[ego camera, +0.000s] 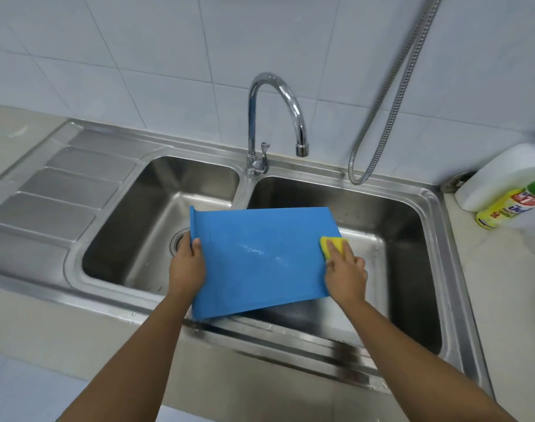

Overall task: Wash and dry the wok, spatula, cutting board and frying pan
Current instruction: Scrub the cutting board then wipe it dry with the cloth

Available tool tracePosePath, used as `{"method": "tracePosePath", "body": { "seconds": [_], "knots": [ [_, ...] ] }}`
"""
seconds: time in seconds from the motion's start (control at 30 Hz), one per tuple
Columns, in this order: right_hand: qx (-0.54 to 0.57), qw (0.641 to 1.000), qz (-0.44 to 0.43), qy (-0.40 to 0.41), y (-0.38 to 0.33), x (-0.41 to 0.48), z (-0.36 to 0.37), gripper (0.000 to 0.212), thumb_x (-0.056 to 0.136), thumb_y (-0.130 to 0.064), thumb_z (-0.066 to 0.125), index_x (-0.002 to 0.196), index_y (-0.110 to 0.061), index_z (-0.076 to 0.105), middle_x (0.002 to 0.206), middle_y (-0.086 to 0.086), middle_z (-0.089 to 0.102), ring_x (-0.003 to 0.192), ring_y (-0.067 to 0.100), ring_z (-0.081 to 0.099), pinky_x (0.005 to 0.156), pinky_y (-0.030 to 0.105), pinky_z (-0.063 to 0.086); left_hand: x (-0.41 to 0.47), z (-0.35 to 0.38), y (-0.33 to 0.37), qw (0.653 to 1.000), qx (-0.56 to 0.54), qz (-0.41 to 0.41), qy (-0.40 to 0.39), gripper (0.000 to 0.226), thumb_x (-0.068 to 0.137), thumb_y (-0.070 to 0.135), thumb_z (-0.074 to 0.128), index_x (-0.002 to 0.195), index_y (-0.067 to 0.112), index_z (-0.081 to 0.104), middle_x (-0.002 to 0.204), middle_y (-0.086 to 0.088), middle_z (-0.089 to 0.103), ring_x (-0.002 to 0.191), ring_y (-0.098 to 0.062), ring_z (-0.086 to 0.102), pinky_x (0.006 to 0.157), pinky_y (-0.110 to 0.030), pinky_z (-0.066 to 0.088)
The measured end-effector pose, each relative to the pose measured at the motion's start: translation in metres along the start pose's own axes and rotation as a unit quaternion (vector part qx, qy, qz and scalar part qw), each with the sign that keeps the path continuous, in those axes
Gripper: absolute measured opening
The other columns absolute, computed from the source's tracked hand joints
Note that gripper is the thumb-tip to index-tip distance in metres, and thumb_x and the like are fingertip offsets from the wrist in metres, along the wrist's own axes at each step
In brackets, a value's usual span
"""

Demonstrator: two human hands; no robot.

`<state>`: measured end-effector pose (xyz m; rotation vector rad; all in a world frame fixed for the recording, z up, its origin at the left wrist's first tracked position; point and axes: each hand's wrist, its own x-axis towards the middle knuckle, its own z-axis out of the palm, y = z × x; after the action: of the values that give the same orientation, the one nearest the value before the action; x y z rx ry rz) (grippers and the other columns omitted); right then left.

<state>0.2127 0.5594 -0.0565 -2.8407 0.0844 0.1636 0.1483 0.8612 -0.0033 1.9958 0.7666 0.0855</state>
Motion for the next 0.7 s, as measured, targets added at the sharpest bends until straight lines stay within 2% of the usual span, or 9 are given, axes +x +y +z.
{"method": "tracePosePath", "body": {
  "seconds": [0.07,0.13,0.23,0.33,0.4,0.6,0.7],
  "knots": [
    [0.012,1.000,0.004,-0.004,0.020,0.005,-0.010,0.050,0.100,-0.027,0.041,0.148,-0.039,0.034,0.160,0.000,0.022,0.120,0.034,0.040,0.101,0.042,0.036,0.000,0.007,0.010,1.000,-0.002,0.015,0.005,0.039,0.104,0.034,0.030,0.137,0.020,0.045,0.112,0.001,0.058,0.104,-0.024,0.057,0.085,-0.040,0.045],
    [0.042,0.998,0.035,0.009,0.037,0.015,-0.024,0.049,0.100,-0.024,0.043,0.146,-0.040,0.039,0.160,-0.002,0.025,0.121,0.034,0.040,0.102,0.043,0.036,-0.003,0.017,0.024,0.999,-0.003,0.034,0.006,0.036,0.104,0.030,0.031,0.130,0.016,0.050,0.104,0.000,0.058,0.100,-0.026,0.058,0.078,-0.037,0.043],
    [0.091,0.988,0.088,0.086,0.064,0.037,-0.057,0.047,0.098,-0.020,0.047,0.142,-0.035,0.047,0.157,-0.002,0.031,0.118,0.038,0.042,0.099,0.046,0.037,-0.014,0.032,0.045,0.999,-0.017,0.045,0.003,0.035,0.104,0.028,0.031,0.132,0.017,0.049,0.105,0.000,0.058,0.096,-0.022,0.057,0.077,-0.036,0.041],
    [0.077,0.975,0.119,0.169,0.099,0.062,-0.094,0.046,0.095,-0.017,0.050,0.139,-0.030,0.052,0.155,0.004,0.034,0.115,0.041,0.043,0.096,0.047,0.038,-0.024,0.050,0.057,0.998,-0.030,0.048,-0.001,0.038,0.104,0.031,0.031,0.138,0.023,0.045,0.115,0.000,0.059,0.102,-0.022,0.056,0.086,-0.041,0.044],
    [0.066,0.968,0.149,0.190,0.126,0.082,-0.114,0.046,0.094,-0.018,0.052,0.139,-0.028,0.052,0.155,0.007,0.033,0.116,0.042,0.042,0.096,0.048,0.038,-0.029,0.062,0.060,0.998,-0.031,0.051,0.002,0.036,0.104,0.030,0.032,0.136,0.023,0.047,0.114,0.000,0.058,0.101,-0.022,0.055,0.086,-0.039,0.042],
    [-0.029,0.980,0.161,0.114,0.183,0.128,-0.125,0.041,0.099,-0.025,0.048,0.140,-0.027,0.046,0.155,0.009,0.028,0.127,0.041,0.036,0.103,0.048,0.032,-0.039,0.087,0.064,0.998,-0.033,0.041,0.021,0.036,0.104,0.027,0.033,0.135,0.020,0.049,0.118,-0.002,0.058,0.104,-0.022,0.053,0.087,-0.039,0.040],
    [-0.035,0.984,0.153,0.088,0.196,0.131,-0.112,0.045,0.101,-0.027,0.044,0.145,-0.027,0.040,0.157,0.010,0.025,0.131,0.041,0.034,0.110,0.049,0.027,-0.039,0.094,0.068,0.999,-0.024,0.038,0.024,0.036,0.104,0.027,0.033,0.135,0.020,0.050,0.118,-0.003,0.059,0.105,-0.024,0.054,0.087,-0.039,0.040]
  ]
}}
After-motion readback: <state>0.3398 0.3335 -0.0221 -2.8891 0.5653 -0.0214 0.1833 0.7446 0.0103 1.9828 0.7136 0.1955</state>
